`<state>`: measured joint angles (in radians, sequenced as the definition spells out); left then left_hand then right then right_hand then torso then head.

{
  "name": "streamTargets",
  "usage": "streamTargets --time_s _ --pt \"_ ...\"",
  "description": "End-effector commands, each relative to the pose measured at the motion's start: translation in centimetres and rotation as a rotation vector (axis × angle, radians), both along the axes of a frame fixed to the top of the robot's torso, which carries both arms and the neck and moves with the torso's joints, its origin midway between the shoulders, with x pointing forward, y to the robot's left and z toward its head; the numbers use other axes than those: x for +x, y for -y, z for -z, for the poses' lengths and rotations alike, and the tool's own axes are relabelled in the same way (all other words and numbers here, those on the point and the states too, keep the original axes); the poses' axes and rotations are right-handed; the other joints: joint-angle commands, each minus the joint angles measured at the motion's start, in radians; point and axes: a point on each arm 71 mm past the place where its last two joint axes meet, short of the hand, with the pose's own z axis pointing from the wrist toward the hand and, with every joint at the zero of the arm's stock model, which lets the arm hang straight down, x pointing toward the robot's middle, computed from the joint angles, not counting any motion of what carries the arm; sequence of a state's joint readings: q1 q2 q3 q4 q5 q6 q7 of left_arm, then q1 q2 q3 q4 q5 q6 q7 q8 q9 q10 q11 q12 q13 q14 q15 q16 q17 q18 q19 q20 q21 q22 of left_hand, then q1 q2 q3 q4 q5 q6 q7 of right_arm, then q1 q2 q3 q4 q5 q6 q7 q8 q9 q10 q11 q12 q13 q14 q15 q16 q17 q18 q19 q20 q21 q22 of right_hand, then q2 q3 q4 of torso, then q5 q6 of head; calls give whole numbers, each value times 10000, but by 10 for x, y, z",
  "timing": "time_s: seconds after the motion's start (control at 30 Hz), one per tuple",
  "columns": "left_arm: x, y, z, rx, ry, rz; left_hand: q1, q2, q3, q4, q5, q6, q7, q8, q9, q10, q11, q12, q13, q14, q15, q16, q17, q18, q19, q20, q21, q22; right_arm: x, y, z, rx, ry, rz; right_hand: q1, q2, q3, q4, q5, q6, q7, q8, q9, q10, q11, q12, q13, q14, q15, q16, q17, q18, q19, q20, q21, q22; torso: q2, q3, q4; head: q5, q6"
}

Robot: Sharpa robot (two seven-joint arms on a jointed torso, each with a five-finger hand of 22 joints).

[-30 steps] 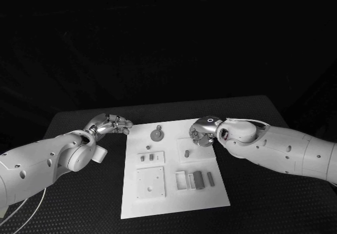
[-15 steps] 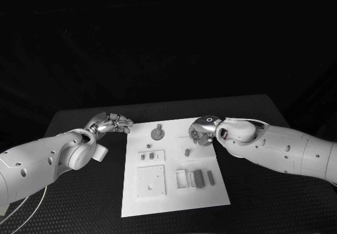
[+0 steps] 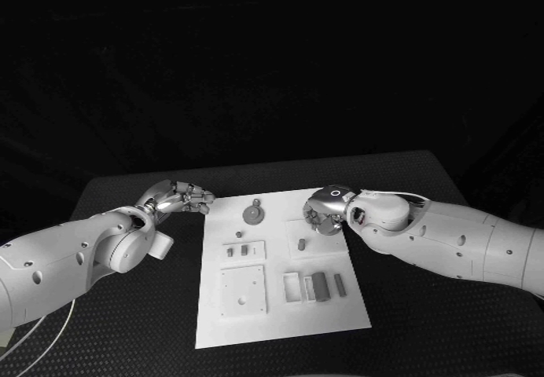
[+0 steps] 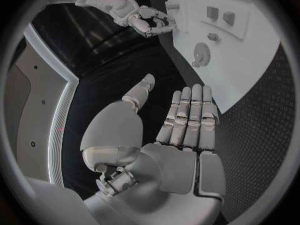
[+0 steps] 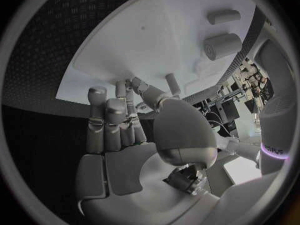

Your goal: Assemble the parts on the task board

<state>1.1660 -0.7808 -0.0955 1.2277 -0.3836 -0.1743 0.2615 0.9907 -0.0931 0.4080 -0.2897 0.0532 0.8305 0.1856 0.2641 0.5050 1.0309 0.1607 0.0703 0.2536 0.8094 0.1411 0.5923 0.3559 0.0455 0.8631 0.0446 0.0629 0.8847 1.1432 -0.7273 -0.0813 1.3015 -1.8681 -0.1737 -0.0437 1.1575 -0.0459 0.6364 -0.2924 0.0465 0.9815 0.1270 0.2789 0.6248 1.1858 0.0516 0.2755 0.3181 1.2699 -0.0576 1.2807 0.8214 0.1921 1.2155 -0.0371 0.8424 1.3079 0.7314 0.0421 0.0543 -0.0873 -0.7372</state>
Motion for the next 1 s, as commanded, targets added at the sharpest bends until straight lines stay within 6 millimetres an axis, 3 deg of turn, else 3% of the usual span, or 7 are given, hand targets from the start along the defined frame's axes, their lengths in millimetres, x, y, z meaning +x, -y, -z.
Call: streamTargets --time_s 0.03,0.43,1.0 --pt "0 3 -1 -131 -25 123 -4 80 -66 10 -31 -89 4 60 -8 -26 62 -15 -12 13 75 -50 19 66 -23 41 38 -17 -7 1 17 -777 -289 -16 133 -17 38 4 18 111 -9 54 9 664 -137 38 10 -32 -146 -44 18 697 90 1 73 181 0 8 -2 -3 -15" --pt "0 3 -1 -116 -58 115 18 77 -87 10 -31 -102 12 58 -11 -33 65 -15 -25 19 76 -68 42 70 -23 46 40 -36 -7 -2 20 -1149 56 -83 242 -76 33 7 18 300 -74 122 12 842 -208 45 96 -4 -215 -71 60 697 127 17 102 184 -1 6 -9 -68 -17" --pt "1 3 0 -103 -54 91 34 89 -116 17 -31 -116 27 58 -15 -45 72 -15 -45 34 76 -91 77 75 -16 50 44 -64 -12 -6 10 -383 978 -236 228 -154 -34 6 17 513 -157 246 106 1097 -309 71 230 50 -316 -46 154 697 221 31 158 182 0 9 -1 -91 -15"
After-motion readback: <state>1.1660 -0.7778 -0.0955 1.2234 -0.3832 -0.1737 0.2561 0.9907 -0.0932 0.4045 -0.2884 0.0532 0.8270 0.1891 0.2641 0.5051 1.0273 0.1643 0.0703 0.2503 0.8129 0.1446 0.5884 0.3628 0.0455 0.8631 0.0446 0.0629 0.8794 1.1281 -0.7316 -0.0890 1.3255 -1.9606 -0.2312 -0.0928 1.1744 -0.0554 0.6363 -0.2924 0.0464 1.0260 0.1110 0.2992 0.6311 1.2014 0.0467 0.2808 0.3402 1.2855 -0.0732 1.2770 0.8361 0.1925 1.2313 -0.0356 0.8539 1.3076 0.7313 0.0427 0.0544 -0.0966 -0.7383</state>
